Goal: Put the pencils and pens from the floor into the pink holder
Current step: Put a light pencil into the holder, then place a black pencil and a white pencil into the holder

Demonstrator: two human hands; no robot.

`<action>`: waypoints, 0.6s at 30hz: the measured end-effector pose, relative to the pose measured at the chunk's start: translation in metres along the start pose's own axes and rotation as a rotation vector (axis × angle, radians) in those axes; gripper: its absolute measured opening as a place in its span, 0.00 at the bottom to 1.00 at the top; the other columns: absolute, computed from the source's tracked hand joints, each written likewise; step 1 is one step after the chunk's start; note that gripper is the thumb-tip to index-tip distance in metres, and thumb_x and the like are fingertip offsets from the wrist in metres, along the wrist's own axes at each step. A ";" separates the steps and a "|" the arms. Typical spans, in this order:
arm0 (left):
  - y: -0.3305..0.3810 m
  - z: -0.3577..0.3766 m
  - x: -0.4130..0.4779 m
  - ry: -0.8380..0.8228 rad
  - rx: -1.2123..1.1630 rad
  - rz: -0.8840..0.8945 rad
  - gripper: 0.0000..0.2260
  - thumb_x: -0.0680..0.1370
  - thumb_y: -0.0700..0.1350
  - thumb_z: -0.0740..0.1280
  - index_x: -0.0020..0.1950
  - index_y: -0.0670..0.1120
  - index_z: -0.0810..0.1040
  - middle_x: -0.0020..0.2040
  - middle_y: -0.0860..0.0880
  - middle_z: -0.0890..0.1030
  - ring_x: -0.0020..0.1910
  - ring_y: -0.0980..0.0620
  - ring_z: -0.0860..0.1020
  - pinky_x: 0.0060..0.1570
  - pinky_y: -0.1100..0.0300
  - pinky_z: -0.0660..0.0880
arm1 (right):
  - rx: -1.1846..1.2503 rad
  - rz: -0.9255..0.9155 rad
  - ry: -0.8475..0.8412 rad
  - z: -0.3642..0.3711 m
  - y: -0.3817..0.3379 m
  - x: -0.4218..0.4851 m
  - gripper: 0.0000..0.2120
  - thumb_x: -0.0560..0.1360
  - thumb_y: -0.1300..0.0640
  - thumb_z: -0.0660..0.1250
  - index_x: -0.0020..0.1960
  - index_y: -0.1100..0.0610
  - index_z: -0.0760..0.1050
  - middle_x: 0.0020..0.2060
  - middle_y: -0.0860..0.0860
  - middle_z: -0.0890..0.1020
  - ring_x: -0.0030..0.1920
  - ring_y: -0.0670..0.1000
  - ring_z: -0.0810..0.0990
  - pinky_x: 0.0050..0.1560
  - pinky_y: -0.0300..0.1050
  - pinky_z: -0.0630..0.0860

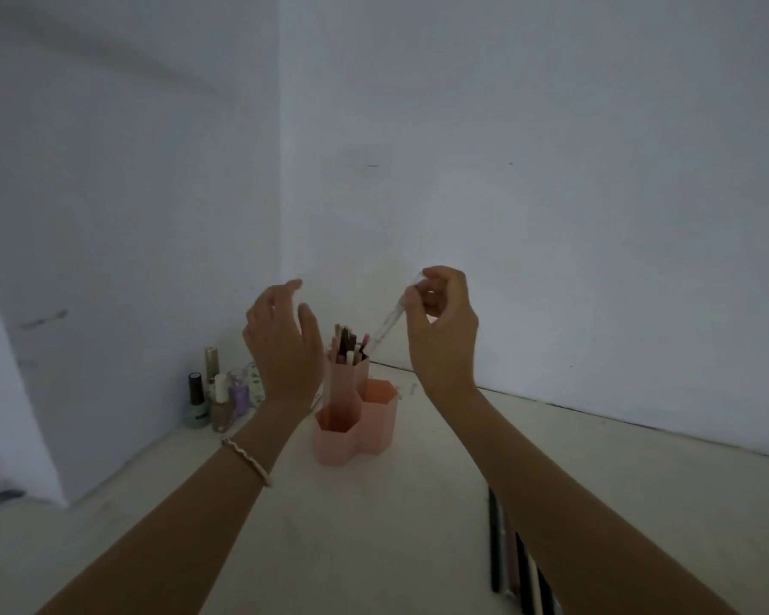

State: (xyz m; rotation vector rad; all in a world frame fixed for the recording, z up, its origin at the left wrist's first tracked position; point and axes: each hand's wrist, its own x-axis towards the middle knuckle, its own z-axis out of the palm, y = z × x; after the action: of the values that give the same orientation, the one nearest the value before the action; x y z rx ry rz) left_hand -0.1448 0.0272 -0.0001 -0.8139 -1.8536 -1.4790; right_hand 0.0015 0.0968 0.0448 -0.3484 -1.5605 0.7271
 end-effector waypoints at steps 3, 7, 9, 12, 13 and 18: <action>0.000 -0.009 0.006 0.031 -0.106 -0.063 0.14 0.78 0.38 0.59 0.63 0.43 0.74 0.60 0.44 0.76 0.58 0.45 0.74 0.59 0.48 0.70 | -0.069 -0.031 -0.120 0.023 0.007 -0.003 0.09 0.78 0.59 0.64 0.56 0.50 0.70 0.43 0.44 0.79 0.45 0.41 0.79 0.47 0.31 0.76; 0.000 -0.016 0.007 0.016 -0.198 -0.038 0.13 0.79 0.36 0.57 0.62 0.42 0.75 0.59 0.44 0.76 0.56 0.48 0.76 0.56 0.51 0.75 | -0.179 -0.036 -0.183 0.038 0.027 -0.009 0.07 0.79 0.59 0.62 0.56 0.51 0.69 0.45 0.46 0.78 0.46 0.44 0.79 0.47 0.37 0.78; 0.002 -0.018 0.006 0.006 -0.218 -0.041 0.13 0.79 0.36 0.57 0.61 0.43 0.75 0.60 0.45 0.75 0.56 0.49 0.76 0.54 0.58 0.75 | -0.237 -0.027 -0.210 0.043 0.035 -0.009 0.07 0.80 0.58 0.62 0.56 0.51 0.69 0.46 0.47 0.79 0.46 0.45 0.79 0.47 0.40 0.79; 0.006 -0.015 0.005 -0.006 -0.236 -0.066 0.13 0.78 0.36 0.58 0.60 0.44 0.75 0.59 0.47 0.75 0.52 0.55 0.75 0.49 0.69 0.72 | -0.355 -0.022 -0.323 0.045 0.042 -0.011 0.06 0.79 0.58 0.62 0.55 0.54 0.72 0.47 0.50 0.80 0.49 0.49 0.78 0.50 0.43 0.77; 0.008 -0.014 0.004 -0.010 -0.239 -0.072 0.13 0.78 0.36 0.58 0.60 0.44 0.75 0.59 0.47 0.76 0.51 0.57 0.74 0.47 0.73 0.69 | -0.438 -0.065 -0.380 0.044 0.045 -0.014 0.07 0.78 0.59 0.62 0.54 0.55 0.75 0.49 0.51 0.80 0.52 0.51 0.77 0.54 0.43 0.74; 0.034 -0.008 -0.013 -0.021 -0.250 -0.089 0.12 0.74 0.36 0.60 0.54 0.48 0.74 0.52 0.50 0.76 0.44 0.55 0.75 0.43 0.63 0.73 | -0.671 -0.176 -0.487 0.024 0.047 -0.022 0.12 0.72 0.63 0.64 0.53 0.57 0.82 0.58 0.54 0.75 0.59 0.53 0.71 0.60 0.45 0.63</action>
State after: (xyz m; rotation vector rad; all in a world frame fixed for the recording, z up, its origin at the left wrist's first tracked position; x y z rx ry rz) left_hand -0.1096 0.0242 0.0107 -0.8744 -1.7624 -1.7907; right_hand -0.0276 0.1123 -0.0015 -0.5397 -2.2560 0.1254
